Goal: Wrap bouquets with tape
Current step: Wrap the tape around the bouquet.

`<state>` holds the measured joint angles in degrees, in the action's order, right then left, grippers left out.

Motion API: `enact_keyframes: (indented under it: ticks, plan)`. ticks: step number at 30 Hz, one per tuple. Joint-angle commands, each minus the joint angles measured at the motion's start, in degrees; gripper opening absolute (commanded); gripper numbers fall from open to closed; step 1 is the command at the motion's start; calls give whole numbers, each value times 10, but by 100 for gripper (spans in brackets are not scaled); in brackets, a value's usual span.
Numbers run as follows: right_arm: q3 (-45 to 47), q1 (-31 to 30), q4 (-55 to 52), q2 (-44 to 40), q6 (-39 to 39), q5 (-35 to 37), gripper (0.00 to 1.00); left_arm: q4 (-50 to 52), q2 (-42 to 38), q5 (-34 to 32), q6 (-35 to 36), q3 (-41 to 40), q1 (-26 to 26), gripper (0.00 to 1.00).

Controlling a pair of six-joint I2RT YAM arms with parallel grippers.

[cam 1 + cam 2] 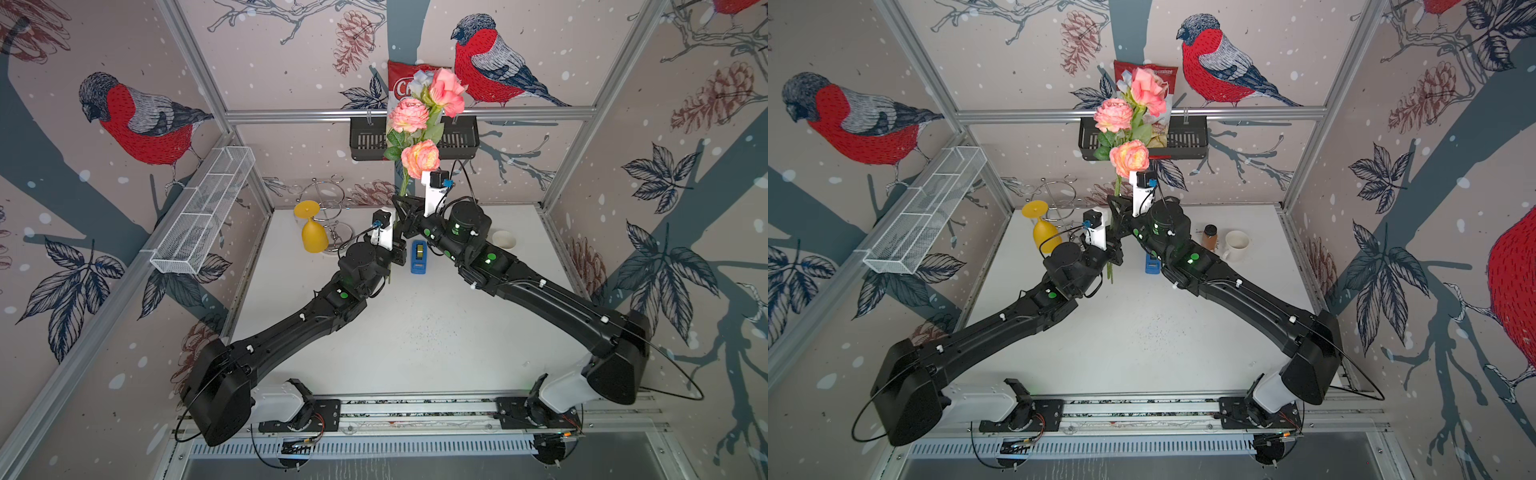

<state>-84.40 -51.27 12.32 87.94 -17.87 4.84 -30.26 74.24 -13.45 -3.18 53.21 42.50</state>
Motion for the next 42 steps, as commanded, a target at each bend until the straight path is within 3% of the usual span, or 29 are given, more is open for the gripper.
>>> enact_keyframes:
  ticks: [1,3,6,9,11,14,18,21,24,27,28,30,31,32,35,37,42]
  plan:
    - [-21,-1,-40,10,16,11,7,-5,-4,9,0,8,-1,0]
    - [-23,-1,-46,7,23,10,0,-2,-10,25,-11,7,-9,15]
    - [-13,3,-45,-12,44,-11,0,9,-28,106,-46,2,-44,33]
    - [11,15,-32,-40,58,-76,0,6,-49,226,-58,-12,-78,56]
    - [35,31,-7,-63,56,-167,0,-6,-62,291,-53,-24,-85,69]
    - [66,45,33,-90,41,-260,0,-33,-71,344,-65,-40,-87,72]
    - [78,43,40,-109,41,-309,0,-94,-71,408,-113,-57,-88,67]
    - [98,43,75,-118,24,-346,0,-146,-59,469,-150,-62,-88,57]
    - [96,35,71,-118,24,-347,0,-170,-53,472,-169,-61,-88,37]
    - [100,25,54,-124,40,-297,0,-166,-64,434,-166,-66,-88,3]
    - [103,23,50,-127,43,-269,0,-161,-68,417,-159,-69,-88,0]
    - [108,19,44,-130,44,-204,0,-148,-77,377,-150,-73,-88,0]
    - [109,16,38,-130,39,-158,8,-140,-80,355,-145,-74,-88,0]
    - [108,13,30,-129,32,-96,24,-126,-84,333,-136,-74,-87,0]
    - [95,10,4,-119,13,9,36,-88,-89,258,-109,-71,-81,0]
    - [91,10,2,-113,7,39,38,-73,-92,222,-86,-69,-71,0]
    - [69,5,5,-88,8,14,40,-53,-87,180,-50,-60,-47,0]
